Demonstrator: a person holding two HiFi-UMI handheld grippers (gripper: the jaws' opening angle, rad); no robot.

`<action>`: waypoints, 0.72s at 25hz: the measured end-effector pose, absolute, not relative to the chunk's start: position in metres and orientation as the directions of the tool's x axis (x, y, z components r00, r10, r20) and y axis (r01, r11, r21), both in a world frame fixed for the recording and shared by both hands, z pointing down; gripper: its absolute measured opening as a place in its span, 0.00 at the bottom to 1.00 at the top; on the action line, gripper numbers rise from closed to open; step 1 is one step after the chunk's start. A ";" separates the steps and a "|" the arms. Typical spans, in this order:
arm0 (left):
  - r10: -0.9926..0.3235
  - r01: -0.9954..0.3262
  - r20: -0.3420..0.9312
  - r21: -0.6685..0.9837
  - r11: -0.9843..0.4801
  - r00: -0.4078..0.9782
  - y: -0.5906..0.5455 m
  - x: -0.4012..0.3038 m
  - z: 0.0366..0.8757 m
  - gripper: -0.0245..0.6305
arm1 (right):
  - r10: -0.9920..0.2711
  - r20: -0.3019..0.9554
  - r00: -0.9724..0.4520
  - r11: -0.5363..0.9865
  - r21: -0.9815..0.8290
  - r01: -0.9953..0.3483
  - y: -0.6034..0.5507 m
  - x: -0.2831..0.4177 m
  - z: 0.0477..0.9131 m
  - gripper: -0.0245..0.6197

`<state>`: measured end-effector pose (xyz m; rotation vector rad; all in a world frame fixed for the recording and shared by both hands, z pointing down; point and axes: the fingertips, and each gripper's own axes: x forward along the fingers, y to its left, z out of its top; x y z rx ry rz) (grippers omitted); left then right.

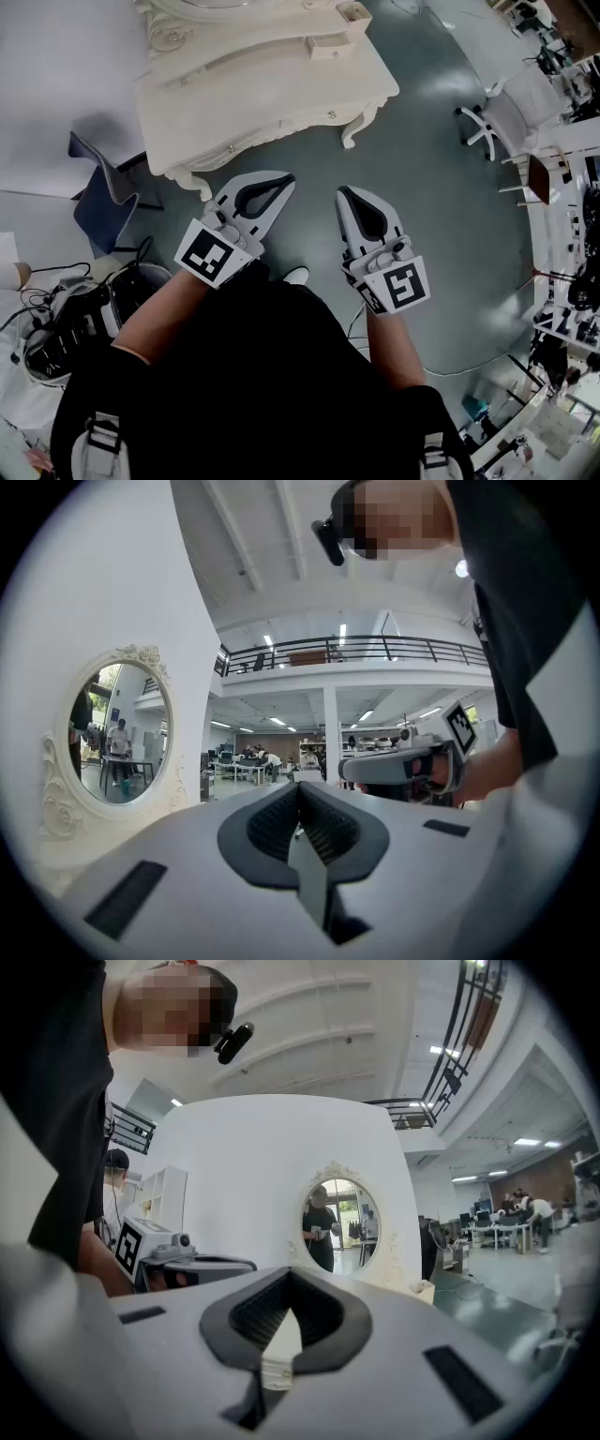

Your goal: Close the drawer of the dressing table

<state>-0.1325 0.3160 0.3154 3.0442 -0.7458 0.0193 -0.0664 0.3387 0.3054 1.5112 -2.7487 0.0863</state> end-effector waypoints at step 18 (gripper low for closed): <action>-0.456 -0.456 0.016 -0.005 -0.890 0.890 0.428 -0.073 0.314 0.03 | -0.862 0.004 -0.507 0.506 -0.056 -0.861 0.446 -0.009 0.303 0.04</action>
